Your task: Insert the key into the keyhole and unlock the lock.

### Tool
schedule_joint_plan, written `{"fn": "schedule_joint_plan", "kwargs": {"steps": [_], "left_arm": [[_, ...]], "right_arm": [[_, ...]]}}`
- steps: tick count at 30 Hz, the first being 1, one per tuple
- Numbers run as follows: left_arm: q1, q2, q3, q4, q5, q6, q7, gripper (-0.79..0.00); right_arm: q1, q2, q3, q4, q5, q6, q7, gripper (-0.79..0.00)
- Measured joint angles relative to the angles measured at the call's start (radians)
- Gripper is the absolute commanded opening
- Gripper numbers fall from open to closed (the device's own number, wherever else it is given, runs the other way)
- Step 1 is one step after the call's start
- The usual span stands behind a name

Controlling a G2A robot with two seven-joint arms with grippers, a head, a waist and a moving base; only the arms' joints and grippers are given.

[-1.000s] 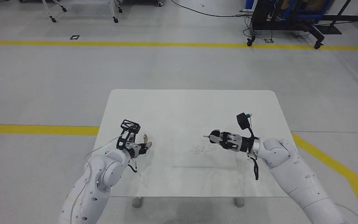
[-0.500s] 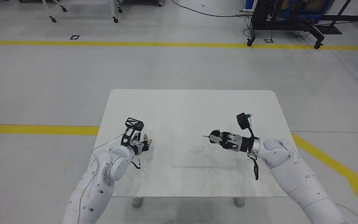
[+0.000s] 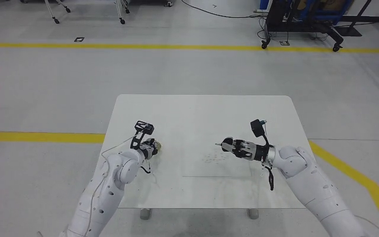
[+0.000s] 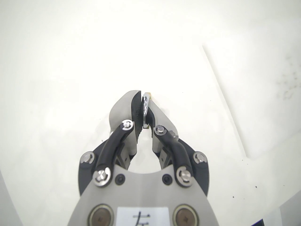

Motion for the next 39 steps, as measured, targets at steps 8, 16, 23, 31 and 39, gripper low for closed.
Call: {"fn": "schedule_joint_plan", "kwargs": {"steps": [8, 16, 23, 31, 39], "left_arm": [[-0.018, -0.006, 0.03, -0.005, 0.039, 0.013, -0.009, -0.785], [-0.008, -0.012, 0.004, 0.011, -0.126, -0.084, 0.125, -0.785], [-0.007, -0.013, 0.006, 0.011, -0.121, -0.083, 0.127, -0.785], [-0.071, -0.04, -0.024, 0.149, -0.573, -0.22, 0.207, -0.785], [-0.093, -0.042, -0.016, 0.155, -0.627, -0.233, 0.191, -0.785]], "right_arm": [[0.0, 0.0, 0.0, 0.0, 0.0, 0.0, 0.0, -0.785], [0.0, 0.0, 0.0, 0.0, 0.0, 0.0, 0.0, -0.785], [0.0, 0.0, 0.0, 0.0, 0.0, 0.0, 0.0, -0.785], [0.01, -0.027, -0.034, -0.012, -0.011, 0.066, -0.151, -0.785], [0.018, -0.035, -0.038, -0.003, -0.049, 0.102, -0.206, -0.785]]}}
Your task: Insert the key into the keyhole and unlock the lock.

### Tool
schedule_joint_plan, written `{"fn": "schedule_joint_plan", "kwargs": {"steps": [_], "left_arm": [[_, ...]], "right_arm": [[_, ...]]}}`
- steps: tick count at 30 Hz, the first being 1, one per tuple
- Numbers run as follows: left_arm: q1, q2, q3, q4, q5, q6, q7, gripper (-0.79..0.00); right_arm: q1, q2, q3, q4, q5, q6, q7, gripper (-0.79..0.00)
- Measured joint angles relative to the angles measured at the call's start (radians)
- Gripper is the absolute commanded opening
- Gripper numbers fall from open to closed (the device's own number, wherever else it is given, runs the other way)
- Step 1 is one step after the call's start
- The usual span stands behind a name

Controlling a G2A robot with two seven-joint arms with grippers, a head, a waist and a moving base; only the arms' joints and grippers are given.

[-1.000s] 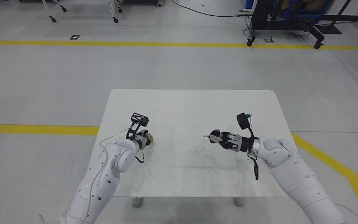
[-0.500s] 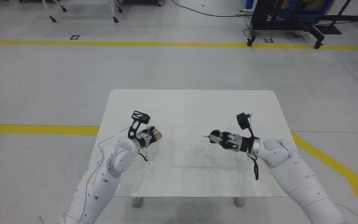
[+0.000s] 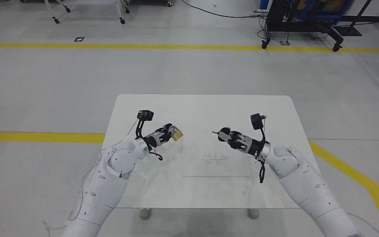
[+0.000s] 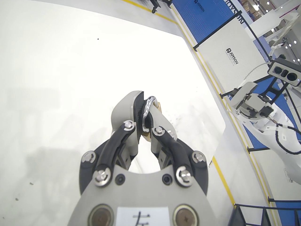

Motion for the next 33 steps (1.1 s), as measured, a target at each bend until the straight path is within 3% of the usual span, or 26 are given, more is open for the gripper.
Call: {"fn": "schedule_joint_plan", "kwargs": {"steps": [4, 7, 9, 12, 16, 25, 30, 33], "left_arm": [[0.011, -0.005, 0.007, 0.004, -0.028, -0.009, -0.007, -0.785], [0.006, -0.023, 0.014, 0.077, -0.231, -0.063, -0.109, -0.785], [-0.042, -0.033, 0.026, 0.166, -0.461, -0.047, -0.201, -0.785], [-0.111, -0.048, 0.064, 0.256, -0.658, -0.028, -0.243, -0.785], [-0.171, -0.068, 0.103, 0.319, -0.748, -0.026, -0.274, -0.785], [-0.28, -0.122, 0.186, 0.479, -0.985, 0.004, -0.412, -0.785], [-0.345, -0.157, 0.236, 0.591, -1.094, 0.097, -0.502, -0.785], [-0.352, -0.16, 0.244, 0.605, -1.095, 0.122, -0.51, -0.785]], "right_arm": [[-0.001, 0.0, -0.001, -0.001, 0.0, 0.001, -0.001, -0.785], [-0.006, -0.007, -0.02, -0.033, -0.014, 0.04, -0.01, -0.785], [-0.001, -0.016, -0.04, -0.052, -0.03, 0.071, -0.032, -0.785], [0.009, -0.03, -0.065, -0.056, -0.063, 0.095, -0.075, -0.785], [0.019, -0.043, -0.085, -0.04, -0.091, 0.093, -0.125, -0.785], [0.01, -0.074, -0.08, -0.026, -0.232, 0.135, -0.399, -0.785], [0.009, -0.089, -0.089, -0.007, -0.301, 0.152, -0.491, -0.785], [0.008, -0.091, -0.082, -0.004, -0.3, 0.167, -0.519, -0.785]]}}
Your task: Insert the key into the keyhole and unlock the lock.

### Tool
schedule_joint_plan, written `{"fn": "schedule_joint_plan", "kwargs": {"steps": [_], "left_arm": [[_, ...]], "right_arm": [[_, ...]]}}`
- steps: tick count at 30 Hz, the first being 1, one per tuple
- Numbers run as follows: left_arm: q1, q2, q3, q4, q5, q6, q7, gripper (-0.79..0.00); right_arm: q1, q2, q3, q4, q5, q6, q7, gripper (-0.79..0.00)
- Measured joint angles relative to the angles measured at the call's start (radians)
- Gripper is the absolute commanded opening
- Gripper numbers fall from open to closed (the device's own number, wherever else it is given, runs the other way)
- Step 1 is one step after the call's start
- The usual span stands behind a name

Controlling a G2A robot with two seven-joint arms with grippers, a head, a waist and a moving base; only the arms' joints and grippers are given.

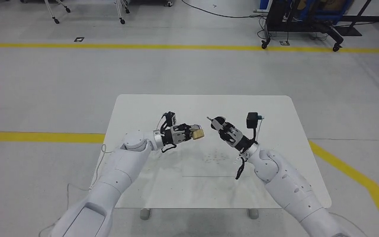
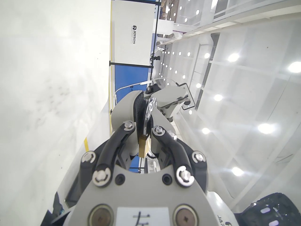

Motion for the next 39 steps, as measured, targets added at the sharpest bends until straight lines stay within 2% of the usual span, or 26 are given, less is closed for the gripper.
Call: {"fn": "schedule_joint_plan", "kwargs": {"steps": [7, 11, 13, 17, 21, 31, 35, 39], "left_arm": [[0.002, 0.0, -0.001, -0.002, 0.001, -0.007, 0.002, -0.785], [0.049, 0.001, -0.027, 0.001, -0.066, 0.03, 0.06, -0.785], [0.059, -0.004, -0.021, -0.009, -0.074, 0.056, 0.086, -0.785], [0.036, -0.029, 0.022, -0.021, -0.073, 0.124, 0.154, -0.785], [0.02, -0.051, 0.047, -0.006, -0.103, 0.126, 0.172, -0.785], [0.021, -0.051, 0.047, -0.008, -0.101, 0.125, 0.174, -0.785], [0.05, -0.045, 0.03, -0.029, -0.052, 0.098, 0.287, -0.785], [0.079, -0.043, 0.002, -0.065, -0.088, 0.069, 0.325, -0.785]], "right_arm": [[0.0, 0.0, 0.0, 0.0, 0.0, -0.001, 0.006, -0.785], [-0.006, -0.001, -0.001, -0.014, 0.011, 0.012, 0.021, -0.785], [-0.02, 0.0, 0.003, -0.041, 0.032, 0.048, 0.057, -0.785], [-0.093, 0.011, 0.048, -0.157, 0.101, 0.19, 0.145, -0.785], [-0.182, 0.023, 0.102, -0.284, 0.157, 0.322, 0.2, -0.785], [-0.175, 0.022, 0.1, -0.268, 0.155, 0.311, 0.195, -0.785], [-0.184, 0.018, 0.097, -0.288, 0.202, 0.334, 0.209, -0.785], [-0.206, 0.011, 0.091, -0.332, 0.284, 0.388, 0.229, -0.785]]}}
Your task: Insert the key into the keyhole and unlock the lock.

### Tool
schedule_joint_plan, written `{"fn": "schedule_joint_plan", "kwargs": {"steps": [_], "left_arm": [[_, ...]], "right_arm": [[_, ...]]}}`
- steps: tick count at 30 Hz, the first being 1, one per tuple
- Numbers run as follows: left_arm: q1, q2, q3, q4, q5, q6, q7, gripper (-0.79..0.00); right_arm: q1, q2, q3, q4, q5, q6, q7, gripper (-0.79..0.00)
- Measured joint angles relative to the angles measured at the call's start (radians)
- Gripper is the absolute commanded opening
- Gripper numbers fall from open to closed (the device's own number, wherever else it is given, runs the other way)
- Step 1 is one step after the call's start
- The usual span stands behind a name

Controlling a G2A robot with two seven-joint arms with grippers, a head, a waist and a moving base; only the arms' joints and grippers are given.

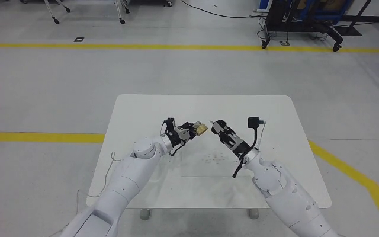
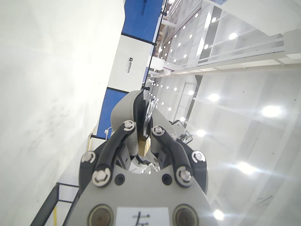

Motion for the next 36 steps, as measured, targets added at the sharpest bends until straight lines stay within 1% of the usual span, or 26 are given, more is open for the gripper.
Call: {"fn": "schedule_joint_plan", "kwargs": {"steps": [3, 7, 15, 27, 36], "left_arm": [[0.012, 0.003, -0.018, -0.021, 0.004, -0.028, 0.027, -0.785], [0.027, 0.009, -0.027, -0.048, 0.064, -0.076, 0.068, -0.785], [0.053, 0.016, -0.047, -0.095, 0.108, -0.067, 0.086, -0.785], [0.073, 0.021, -0.062, -0.137, 0.152, -0.05, 0.093, -0.785], [0.083, 0.024, -0.072, -0.156, 0.188, -0.064, 0.102, -0.785]], "right_arm": [[-0.024, -0.007, -0.016, -0.018, 0.013, 0.041, -0.018, -0.785], [-0.04, -0.017, -0.038, -0.019, 0.006, 0.097, -0.048, -0.785], [-0.03, -0.035, -0.068, -0.01, -0.004, 0.158, -0.062, -0.785], [-0.011, -0.056, -0.082, 0.015, 0.016, 0.181, -0.053, -0.785], [0.002, -0.07, -0.076, 0.029, 0.045, 0.202, -0.055, -0.785]]}}
